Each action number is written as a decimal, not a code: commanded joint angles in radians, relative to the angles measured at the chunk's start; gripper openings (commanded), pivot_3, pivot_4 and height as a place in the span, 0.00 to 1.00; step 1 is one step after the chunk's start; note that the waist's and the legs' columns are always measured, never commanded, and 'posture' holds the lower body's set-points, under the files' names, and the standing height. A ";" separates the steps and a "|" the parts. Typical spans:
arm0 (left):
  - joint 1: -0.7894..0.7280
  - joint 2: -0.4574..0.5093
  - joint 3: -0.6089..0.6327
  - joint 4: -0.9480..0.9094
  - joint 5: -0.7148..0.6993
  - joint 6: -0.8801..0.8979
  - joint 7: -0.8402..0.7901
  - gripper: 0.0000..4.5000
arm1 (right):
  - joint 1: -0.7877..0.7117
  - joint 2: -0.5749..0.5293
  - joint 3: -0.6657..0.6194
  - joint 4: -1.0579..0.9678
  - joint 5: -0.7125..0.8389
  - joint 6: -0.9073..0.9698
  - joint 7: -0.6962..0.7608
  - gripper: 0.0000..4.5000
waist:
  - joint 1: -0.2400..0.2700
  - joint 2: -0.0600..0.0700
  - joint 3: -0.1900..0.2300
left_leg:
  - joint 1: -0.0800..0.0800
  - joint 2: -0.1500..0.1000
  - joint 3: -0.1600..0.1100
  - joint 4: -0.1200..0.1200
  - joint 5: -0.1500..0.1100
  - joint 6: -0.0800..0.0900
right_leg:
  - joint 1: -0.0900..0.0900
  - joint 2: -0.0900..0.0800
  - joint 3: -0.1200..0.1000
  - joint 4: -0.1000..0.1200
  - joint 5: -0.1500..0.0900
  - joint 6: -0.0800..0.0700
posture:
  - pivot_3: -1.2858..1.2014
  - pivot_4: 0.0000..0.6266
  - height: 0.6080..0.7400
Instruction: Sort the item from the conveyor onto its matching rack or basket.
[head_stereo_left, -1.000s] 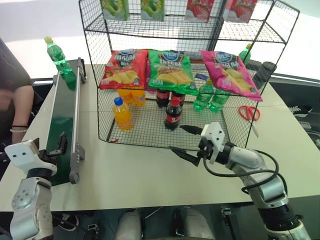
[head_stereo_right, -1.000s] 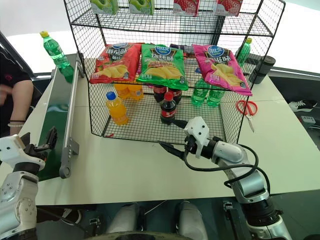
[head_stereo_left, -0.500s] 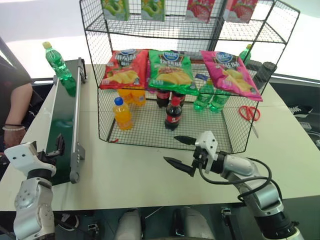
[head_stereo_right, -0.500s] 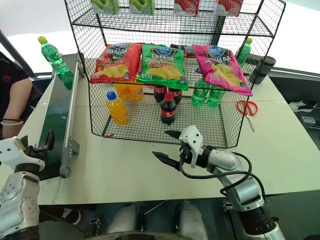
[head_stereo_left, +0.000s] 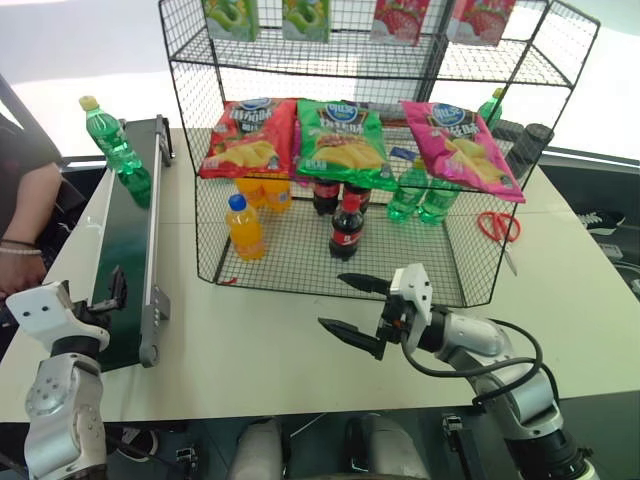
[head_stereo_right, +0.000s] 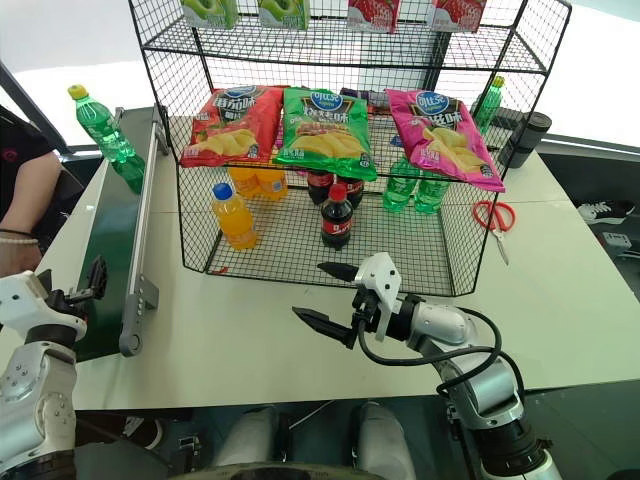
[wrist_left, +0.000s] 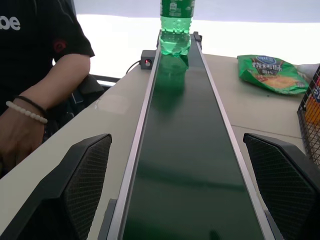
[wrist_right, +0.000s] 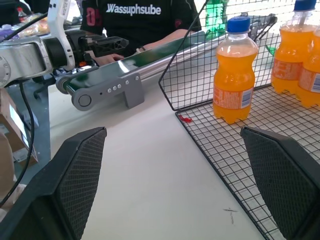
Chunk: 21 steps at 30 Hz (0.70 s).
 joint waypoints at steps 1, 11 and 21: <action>0.006 0.007 0.008 -0.014 0.006 -0.030 -0.004 1.00 | -0.023 0.003 -0.001 -0.047 0.023 -0.009 0.012 0.99 | 0.000 0.000 0.000 | 0.000 0.000 0.000 0.000 0.000 0.000 | 0.000 0.000 0.000 0.000 0.000 0.000 | 0.52 0.24 0.97; 0.012 0.000 0.006 -0.019 0.001 -0.032 -0.007 1.00 | -0.043 -0.001 0.001 -0.047 0.040 0.012 0.021 0.99 | 0.000 0.000 0.000 | 0.000 0.000 0.000 0.000 0.000 0.000 | 0.000 0.000 0.000 0.000 0.000 0.000 | 0.52 0.24 0.97; 0.021 0.006 0.003 -0.017 0.000 -0.040 -0.033 1.00 | -0.104 0.004 0.001 -0.049 0.060 0.068 0.007 0.99 | 0.000 0.000 0.000 | 0.000 0.000 0.000 0.000 0.000 0.000 | 0.000 -0.002 0.000 0.000 0.000 0.000 | 0.52 0.24 0.97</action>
